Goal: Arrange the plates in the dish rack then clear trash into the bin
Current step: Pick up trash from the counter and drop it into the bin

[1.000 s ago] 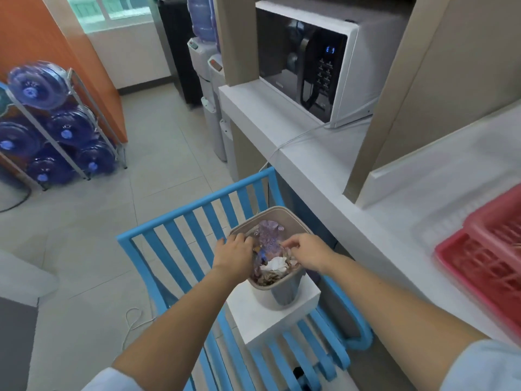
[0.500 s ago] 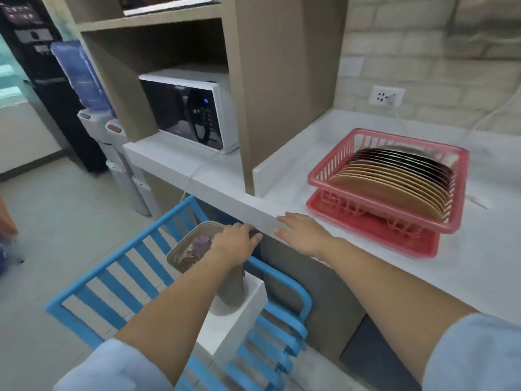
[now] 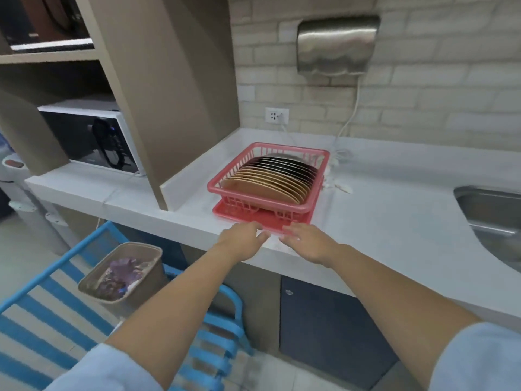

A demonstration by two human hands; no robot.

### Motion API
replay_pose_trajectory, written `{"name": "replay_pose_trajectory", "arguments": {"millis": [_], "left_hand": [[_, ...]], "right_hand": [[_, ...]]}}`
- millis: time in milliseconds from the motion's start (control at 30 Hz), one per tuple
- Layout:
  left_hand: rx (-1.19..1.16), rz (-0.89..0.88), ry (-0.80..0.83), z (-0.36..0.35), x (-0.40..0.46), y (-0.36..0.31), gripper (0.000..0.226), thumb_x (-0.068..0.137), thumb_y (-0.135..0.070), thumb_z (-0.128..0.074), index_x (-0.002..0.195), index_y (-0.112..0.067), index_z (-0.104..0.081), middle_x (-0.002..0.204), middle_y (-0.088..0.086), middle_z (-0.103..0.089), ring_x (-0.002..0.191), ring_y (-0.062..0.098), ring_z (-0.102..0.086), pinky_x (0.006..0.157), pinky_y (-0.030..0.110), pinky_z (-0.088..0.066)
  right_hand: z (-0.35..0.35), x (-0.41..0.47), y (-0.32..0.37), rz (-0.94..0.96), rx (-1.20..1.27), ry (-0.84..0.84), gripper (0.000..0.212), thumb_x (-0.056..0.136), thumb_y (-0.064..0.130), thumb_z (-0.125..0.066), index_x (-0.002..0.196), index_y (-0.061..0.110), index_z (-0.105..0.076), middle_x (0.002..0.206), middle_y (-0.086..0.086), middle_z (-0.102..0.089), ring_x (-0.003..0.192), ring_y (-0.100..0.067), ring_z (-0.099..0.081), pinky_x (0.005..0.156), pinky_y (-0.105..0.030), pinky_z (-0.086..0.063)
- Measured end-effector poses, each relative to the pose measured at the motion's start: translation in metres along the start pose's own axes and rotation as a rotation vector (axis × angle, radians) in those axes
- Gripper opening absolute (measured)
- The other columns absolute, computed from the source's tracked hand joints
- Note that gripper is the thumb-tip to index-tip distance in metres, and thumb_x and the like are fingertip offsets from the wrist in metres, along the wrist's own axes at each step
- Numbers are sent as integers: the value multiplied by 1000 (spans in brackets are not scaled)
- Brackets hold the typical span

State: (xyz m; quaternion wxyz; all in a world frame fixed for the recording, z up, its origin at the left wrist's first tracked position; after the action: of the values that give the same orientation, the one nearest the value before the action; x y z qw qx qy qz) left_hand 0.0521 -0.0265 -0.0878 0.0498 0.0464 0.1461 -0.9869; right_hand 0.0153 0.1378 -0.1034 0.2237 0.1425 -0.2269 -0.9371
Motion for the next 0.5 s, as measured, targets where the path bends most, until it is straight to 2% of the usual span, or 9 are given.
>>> {"name": "replay_pose_trajectory", "arguments": {"millis": [133,233,500], "left_hand": [[-43,-64,39,-16,1,-83,51,98,-57,-36,135,-26,-52,137,-4,-56,122,21,-53,100,42,-44],[-58,-91,26,-24,5,-136,52,98,-57,-35,138,-27,-50,139,-5,-55,124,20,-53,98,41,-46],[-91,-106,-80,-35,39,-215,43,99,-51,-37,134,-29,-52,128,-8,-61,112,17,-60,89,36,-50]], "right_hand": [[41,-33,-64,-77,-58,-63,57,97,59,-32,144,30,-41,154,3,-35,141,-21,-31,114,-42,-27],[69,-53,-112,-131,-15,-96,53,97,55,-37,143,29,-43,153,3,-35,139,-20,-32,104,-40,-39],[110,-72,-206,-207,7,-139,46,98,48,-41,139,28,-46,145,1,-40,134,-19,-34,94,-42,-49]]}}
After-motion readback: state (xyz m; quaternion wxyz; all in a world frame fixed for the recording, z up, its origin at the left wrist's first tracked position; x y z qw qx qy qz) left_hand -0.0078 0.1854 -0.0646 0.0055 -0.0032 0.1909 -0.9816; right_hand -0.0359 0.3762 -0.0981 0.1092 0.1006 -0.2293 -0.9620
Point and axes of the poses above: each hand's wrist, its own x-axis towards the middle knuckle, its own z-axis out of the back of the hand, y = z × x, the point moved 7 cm from there along x, towards the middle knuckle
